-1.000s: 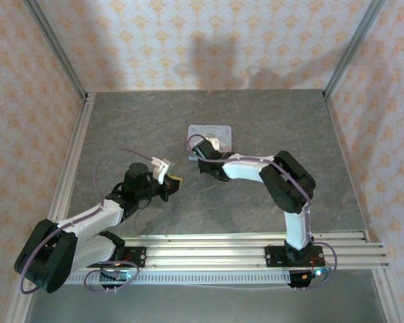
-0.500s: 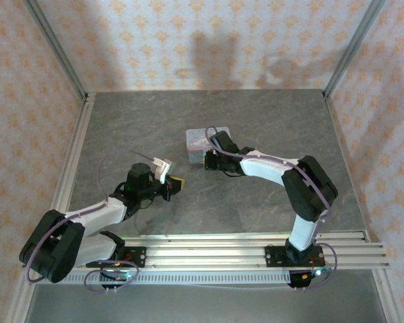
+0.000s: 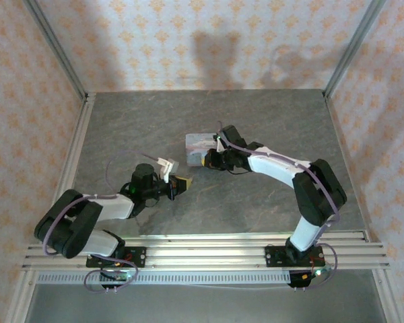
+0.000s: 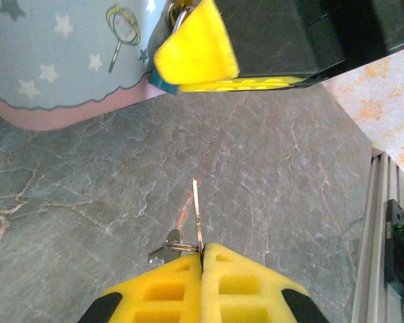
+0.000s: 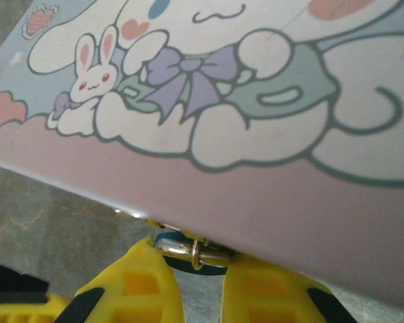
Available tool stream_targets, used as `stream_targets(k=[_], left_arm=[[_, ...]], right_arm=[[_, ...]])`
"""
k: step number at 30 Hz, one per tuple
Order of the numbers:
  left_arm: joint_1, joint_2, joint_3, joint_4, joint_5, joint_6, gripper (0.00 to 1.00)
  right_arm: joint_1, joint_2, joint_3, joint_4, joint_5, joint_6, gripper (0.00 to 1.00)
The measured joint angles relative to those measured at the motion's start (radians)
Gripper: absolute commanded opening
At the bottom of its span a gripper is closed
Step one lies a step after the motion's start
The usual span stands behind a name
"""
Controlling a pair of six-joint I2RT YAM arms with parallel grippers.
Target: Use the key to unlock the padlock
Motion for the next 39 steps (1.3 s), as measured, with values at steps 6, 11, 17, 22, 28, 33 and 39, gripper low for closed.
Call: stream_targets(k=[6, 11, 17, 22, 28, 33, 39], left_arm=[[0.0, 0.06, 0.013, 0.101, 0.023, -0.031, 0.0], [0.0, 0.122, 0.046, 0.189, 0.052, -0.056, 0.0], [0.002, 0.204, 0.085, 0.265, 0.084, -0.093, 0.0], [0.01, 0.212, 0.085, 0.266, 0.089, -0.095, 0.0], [0.043, 0.221, 0.086, 0.277, 0.105, -0.113, 0.0], [0.05, 0.304, 0.116, 0.365, 0.144, -0.204, 0.0], [0.061, 0.388, 0.138, 0.453, 0.183, -0.324, 0.0]], right_arm=[[-0.007, -0.022, 0.042, -0.072, -0.064, 0.018, 0.0], [-0.021, -0.027, 0.071, -0.094, -0.108, 0.029, 0.0], [-0.033, -0.028, 0.083, -0.1, -0.134, 0.047, 0.0], [-0.033, -0.028, 0.085, -0.119, -0.134, 0.044, 0.0], [-0.033, -0.028, 0.085, -0.12, -0.134, 0.044, 0.0], [-0.033, -0.027, 0.085, -0.119, -0.134, 0.045, 0.0], [-0.033, -0.027, 0.085, -0.108, -0.134, 0.056, 0.0]])
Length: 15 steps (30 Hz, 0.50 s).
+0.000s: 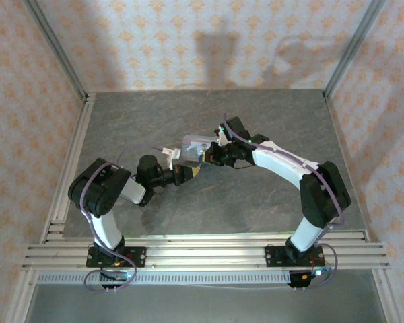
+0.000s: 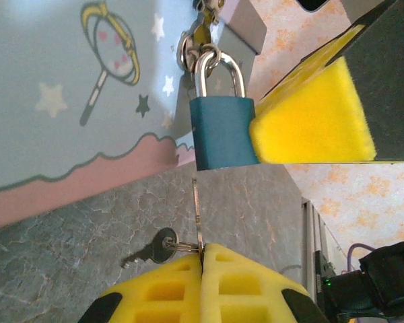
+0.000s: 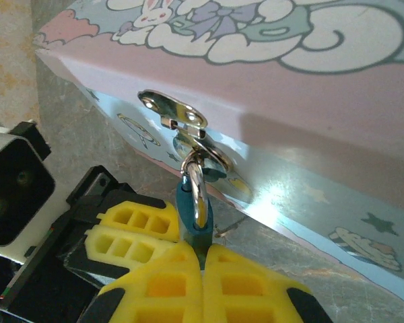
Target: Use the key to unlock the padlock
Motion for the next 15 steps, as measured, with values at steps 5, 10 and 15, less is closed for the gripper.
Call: stream_targets(k=[5, 10, 15], left_arm=[[0.001, 0.003, 0.001, 0.034, 0.023, -0.06, 0.0], [0.001, 0.003, 0.007, 0.041, 0.035, -0.094, 0.0], [0.001, 0.003, 0.007, 0.042, 0.035, -0.11, 0.0]], right_arm=[[0.0, 0.0, -0.003, 0.021, 0.0, 0.014, 0.0], [0.0, 0.0, -0.009, 0.044, 0.0, 0.031, 0.0], [-0.002, 0.0, -0.019, 0.068, -0.001, 0.045, 0.0]])
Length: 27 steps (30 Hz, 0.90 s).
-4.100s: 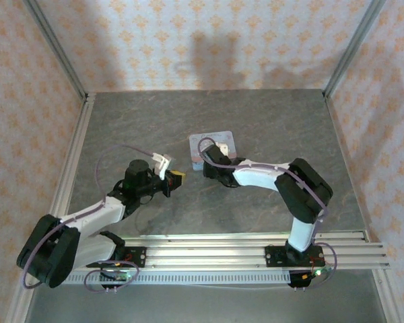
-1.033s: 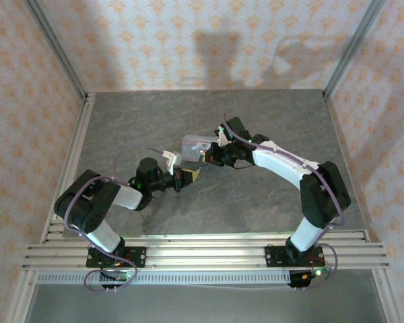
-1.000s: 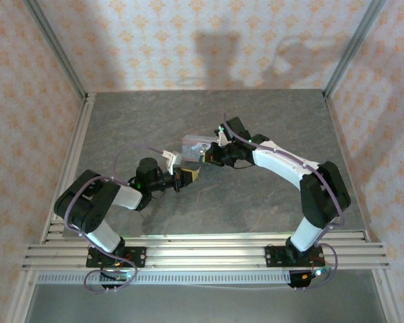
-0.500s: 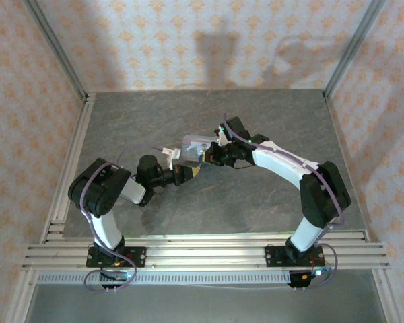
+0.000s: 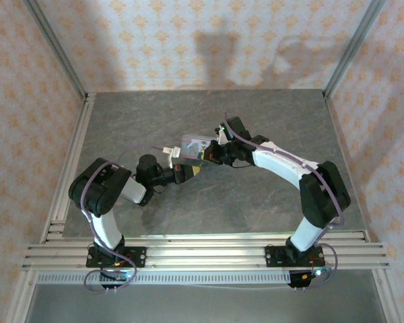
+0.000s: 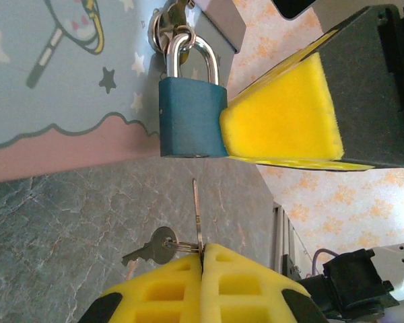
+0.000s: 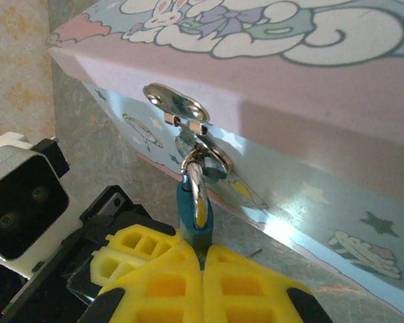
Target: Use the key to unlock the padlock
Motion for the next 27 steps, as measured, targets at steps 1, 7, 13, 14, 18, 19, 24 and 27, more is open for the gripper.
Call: stream_targets(k=[1, 7, 13, 14, 18, 19, 24, 27], left_arm=[[0.0, 0.0, 0.0, 0.0, 0.0, -0.001, 0.0], [0.018, -0.014, -0.003, -0.016, -0.01, 0.006, 0.0], [0.025, -0.181, -0.031, -0.252, -0.063, 0.143, 0.0], [0.025, -0.216, -0.032, -0.305, -0.072, 0.172, 0.0], [0.025, -0.333, -0.034, -0.499, -0.109, 0.276, 0.0], [0.025, -0.353, -0.034, -0.534, -0.116, 0.295, 0.0], [0.025, -0.441, -0.034, -0.696, -0.159, 0.37, 0.0], [0.021, -0.488, -0.034, -0.767, -0.192, 0.404, 0.0]], right_arm=[[0.0, 0.0, -0.003, 0.003, 0.0, 0.002, 0.0], [-0.001, 0.0, -0.006, 0.013, 0.001, 0.01, 0.0], [-0.002, 0.0, -0.04, 0.04, 0.043, -0.019, 0.0], [-0.002, 0.0, -0.06, 0.05, 0.056, -0.029, 0.0], [-0.004, 0.013, -0.15, 0.089, 0.108, -0.055, 0.0], [-0.004, 0.017, -0.167, 0.097, 0.121, -0.06, 0.0], [-0.001, 0.023, -0.22, 0.134, 0.18, -0.097, 0.0], [0.014, 0.022, -0.228, 0.156, 0.238, -0.124, 0.16]])
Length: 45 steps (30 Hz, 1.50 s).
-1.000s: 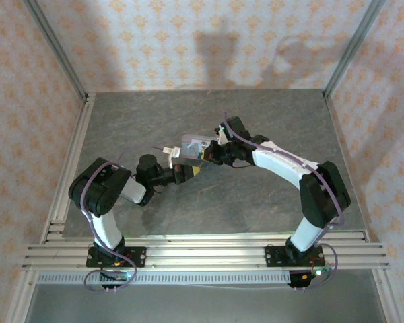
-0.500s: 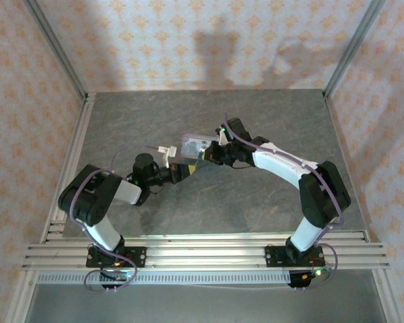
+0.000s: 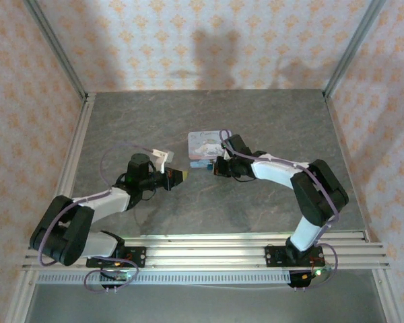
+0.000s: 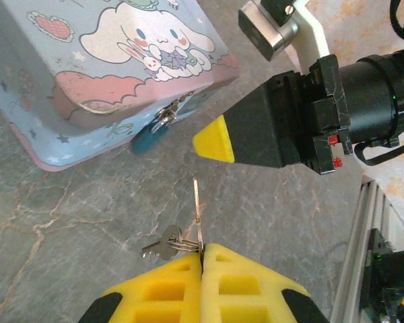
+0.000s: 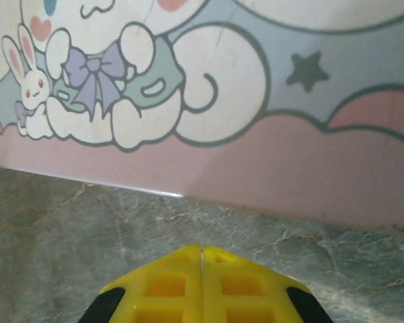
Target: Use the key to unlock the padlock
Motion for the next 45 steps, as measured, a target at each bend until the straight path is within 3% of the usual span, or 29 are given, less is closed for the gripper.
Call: stream_targets(k=[2, 4, 10, 21, 33, 45], left_arm=[[-0.013, -0.026, 0.0, -0.037, -0.029, 0.018, 0.0], [-0.033, -0.043, 0.0, -0.062, -0.051, 0.031, 0.0], [-0.084, -0.065, 0.0, -0.105, -0.105, 0.045, 0.0], [-0.088, -0.172, -0.016, -0.18, -0.176, 0.056, 0.0], [-0.088, -0.222, -0.029, -0.249, -0.22, 0.07, 0.0], [-0.088, -0.224, -0.029, -0.268, -0.236, 0.071, 0.0]], right_arm=[[0.026, -0.002, -0.003, 0.002, 0.068, -0.024, 0.33], [0.062, -0.006, -0.005, 0.002, 0.144, -0.053, 0.43], [0.156, -0.005, -0.004, 0.003, 0.356, -0.101, 0.5], [0.2, 0.101, 0.077, 0.006, 0.534, -0.101, 0.5], [0.216, 0.197, 0.2, -0.023, 0.592, -0.055, 0.49], [0.216, 0.289, 0.29, -0.074, 0.635, -0.04, 0.42]])
